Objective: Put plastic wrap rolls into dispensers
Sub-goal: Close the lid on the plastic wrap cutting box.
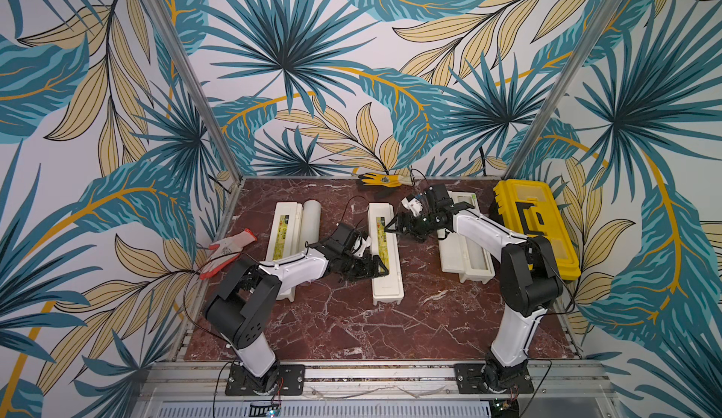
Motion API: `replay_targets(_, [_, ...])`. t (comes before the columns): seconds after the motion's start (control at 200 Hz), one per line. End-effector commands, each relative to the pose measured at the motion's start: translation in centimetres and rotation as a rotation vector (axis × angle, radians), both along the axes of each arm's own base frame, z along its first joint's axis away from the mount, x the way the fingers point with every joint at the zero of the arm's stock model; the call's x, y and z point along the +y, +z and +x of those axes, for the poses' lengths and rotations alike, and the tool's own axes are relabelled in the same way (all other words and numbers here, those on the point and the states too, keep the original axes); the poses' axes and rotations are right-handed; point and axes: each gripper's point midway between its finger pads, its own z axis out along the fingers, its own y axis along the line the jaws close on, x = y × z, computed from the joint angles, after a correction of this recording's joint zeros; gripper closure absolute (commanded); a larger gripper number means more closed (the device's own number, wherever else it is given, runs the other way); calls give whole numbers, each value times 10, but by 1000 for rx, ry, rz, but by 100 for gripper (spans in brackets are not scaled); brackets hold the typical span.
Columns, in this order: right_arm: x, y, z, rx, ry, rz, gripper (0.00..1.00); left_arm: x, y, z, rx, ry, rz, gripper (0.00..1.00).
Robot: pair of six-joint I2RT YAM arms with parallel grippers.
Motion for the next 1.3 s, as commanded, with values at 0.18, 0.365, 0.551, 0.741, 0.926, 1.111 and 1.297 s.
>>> replay_targets(0.18, [11,-60,46,118,-30,10,22,46,-63,-15,134,61,234,22])
replay_targets(0.365, [3,-97,35,226,-64,-20,37,54,-61,-9,132,77,231,21])
replay_targets(0.551, [-1,-104,22,262,-42,-57,42,63,-22,54,13,156,194,12])
replay_targets(0.741, [-1,-112,8,303,-17,-69,43,47,3,137,-61,173,117,9])
replay_targets(0.926, [3,-108,4,308,3,-73,42,51,-22,184,3,255,118,10])
replay_targets(1.111, [9,-102,7,316,21,-81,41,45,-74,168,169,280,176,22])
replay_targets(1.297, [13,-96,15,309,37,-82,40,49,-119,131,298,293,262,43])
